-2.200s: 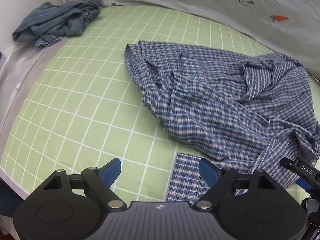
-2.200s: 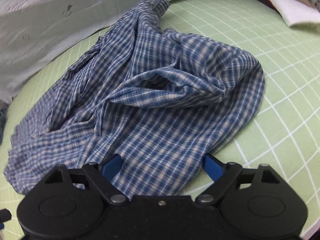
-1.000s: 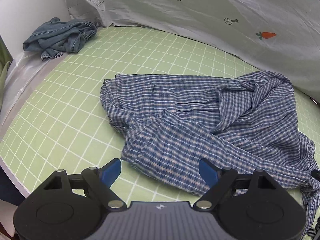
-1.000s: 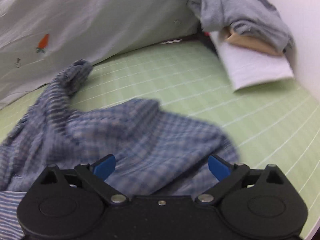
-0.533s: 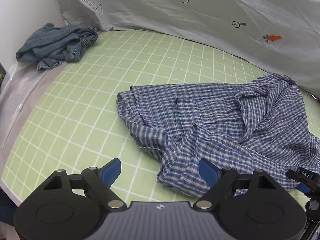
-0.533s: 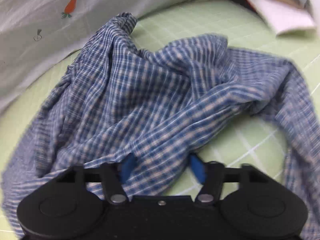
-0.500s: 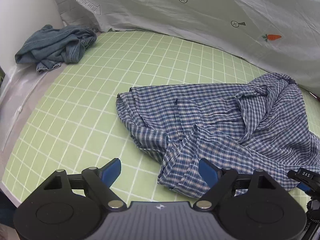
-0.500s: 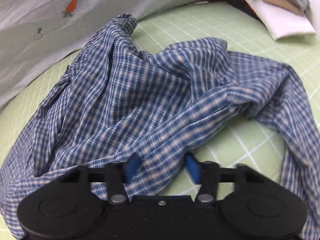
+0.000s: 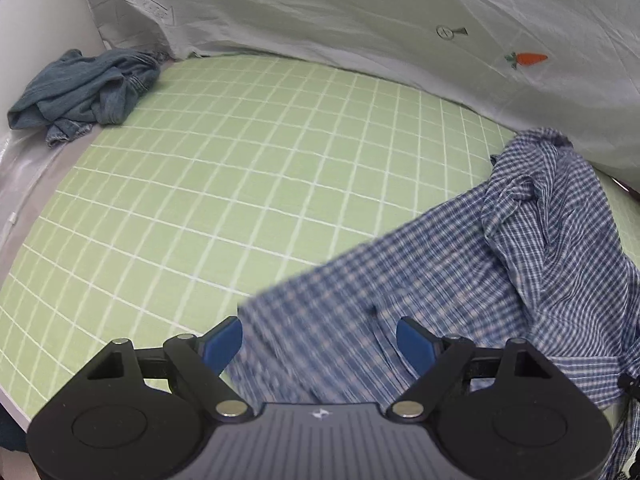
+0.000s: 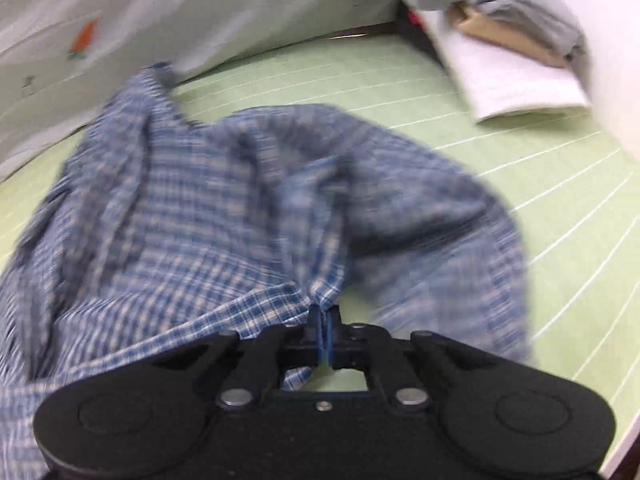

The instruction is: Fold clothes

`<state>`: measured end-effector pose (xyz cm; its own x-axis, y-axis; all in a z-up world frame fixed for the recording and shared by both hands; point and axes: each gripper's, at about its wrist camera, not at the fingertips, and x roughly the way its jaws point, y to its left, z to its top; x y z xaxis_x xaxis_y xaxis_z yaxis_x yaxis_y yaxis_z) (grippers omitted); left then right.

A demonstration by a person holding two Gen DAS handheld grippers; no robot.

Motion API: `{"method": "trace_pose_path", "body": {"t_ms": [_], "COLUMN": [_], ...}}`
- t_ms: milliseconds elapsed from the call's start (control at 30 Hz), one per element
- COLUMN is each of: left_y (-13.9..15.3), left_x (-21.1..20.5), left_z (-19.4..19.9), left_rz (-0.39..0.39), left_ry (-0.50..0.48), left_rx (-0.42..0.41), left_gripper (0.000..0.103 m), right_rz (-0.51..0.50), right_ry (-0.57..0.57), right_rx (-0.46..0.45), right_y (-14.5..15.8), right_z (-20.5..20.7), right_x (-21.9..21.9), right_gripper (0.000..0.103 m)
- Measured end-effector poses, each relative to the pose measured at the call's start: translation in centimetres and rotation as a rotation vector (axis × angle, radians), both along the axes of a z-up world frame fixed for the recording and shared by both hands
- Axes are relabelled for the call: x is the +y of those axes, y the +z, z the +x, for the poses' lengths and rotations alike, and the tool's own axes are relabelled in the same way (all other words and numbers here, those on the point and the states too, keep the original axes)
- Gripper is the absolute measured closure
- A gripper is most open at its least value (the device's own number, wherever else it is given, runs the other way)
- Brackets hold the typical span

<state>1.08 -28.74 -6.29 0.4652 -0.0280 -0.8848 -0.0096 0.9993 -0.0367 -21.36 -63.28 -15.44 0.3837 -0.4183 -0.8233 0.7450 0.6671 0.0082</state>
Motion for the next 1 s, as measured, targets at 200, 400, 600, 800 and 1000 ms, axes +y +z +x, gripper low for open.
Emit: {"method": "trace_pose_path", "body": {"t_ms": [200, 400, 600, 800, 1000], "left_y": [-2.4, -5.7, -7.0, -7.6, -7.0], "left_x": [-3.8, -6.5, -7.9, -7.7, -4.0], "left_z": [1.8, 4.4, 3.7, 4.0, 4.9], "left_rz": [0.001, 0.007, 0.046, -0.018, -0.066], "left_ry": [-0.050, -0.095, -0.194, -0.241, -0.141], "left_rx": [0.056, 0.173, 0.231, 0.274, 0.227], "left_gripper": [0.020, 0.020, 0.030, 0.083, 0.100], "right_rz": [0.024, 0.061, 0.057, 0.036, 0.039], "right_ry": [0.020, 0.073, 0.051, 0.033, 0.012], "right_rx": [0.004, 0.025, 0.036, 0.033, 0.040], "right_y": [0.0, -0.8, -1.5, -1.8, -1.9], "right_z": [-0.3, 1.1, 2.1, 2.4, 2.7], "right_x": [-5.9, -8.2, -8.2, -7.3, -7.1], "right_gripper": [0.041, 0.005, 0.002, 0.000, 0.000]}}
